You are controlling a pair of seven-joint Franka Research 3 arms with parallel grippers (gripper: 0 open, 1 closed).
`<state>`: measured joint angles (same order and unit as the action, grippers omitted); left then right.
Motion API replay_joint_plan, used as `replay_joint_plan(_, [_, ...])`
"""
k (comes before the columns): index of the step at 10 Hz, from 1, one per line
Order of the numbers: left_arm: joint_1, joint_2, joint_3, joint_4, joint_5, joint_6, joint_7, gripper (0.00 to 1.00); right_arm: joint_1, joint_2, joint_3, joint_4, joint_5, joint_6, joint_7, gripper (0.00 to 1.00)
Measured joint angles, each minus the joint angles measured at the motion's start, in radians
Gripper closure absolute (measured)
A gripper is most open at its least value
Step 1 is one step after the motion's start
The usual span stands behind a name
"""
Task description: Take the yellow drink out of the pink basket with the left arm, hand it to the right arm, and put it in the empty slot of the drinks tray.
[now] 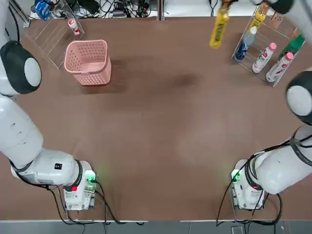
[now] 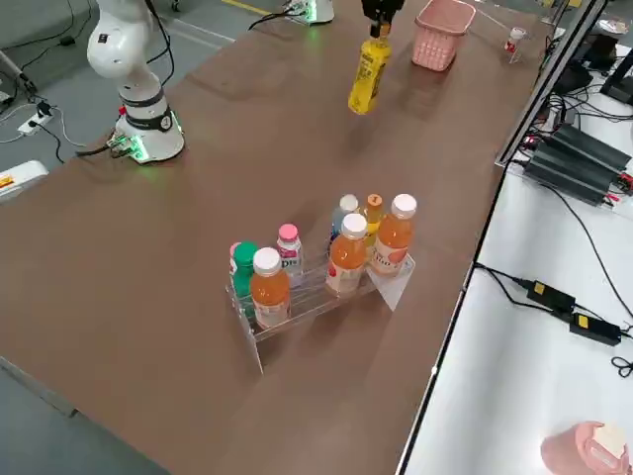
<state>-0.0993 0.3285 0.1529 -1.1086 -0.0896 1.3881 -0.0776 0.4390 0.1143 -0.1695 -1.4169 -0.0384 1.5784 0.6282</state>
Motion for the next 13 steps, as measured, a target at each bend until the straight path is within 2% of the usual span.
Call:
replay_joint_plan(2, [0.001, 0.0, 0.001, 0.0, 0.0, 0.0, 0.0, 0.0, -0.126, -0.066, -0.003, -0.03, 0.001, -0.026, -0.093, 0.66])
replay_joint_plan(4, [0.002, 0.0, 0.001, -0.001, 0.0, 0.0, 0.0, 0.0, -0.229, -0.089, -0.007, -0.035, 0.001, -0.03, -0.11, 0.66])
replay_joint_plan(8, [0.002, 0.0, 0.001, -0.002, 0.0, 0.0, 0.0, 0.0, -0.377, -0.117, -0.015, -0.033, -0.001, -0.038, -0.204, 0.66])
replay_joint_plan(11, [0.002, 0.0, 0.001, -0.002, 0.0, 0.0, 0.0, 0.0, -0.494, -0.107, -0.039, -0.033, -0.001, 0.032, -0.309, 0.66])
replay_joint_plan(13, [0.002, 0.0, 0.001, -0.002, 0.0, 0.0, 0.0, 0.0, -0.549, -0.042, -0.039, 0.005, 0.001, 0.071, -0.333, 0.66])
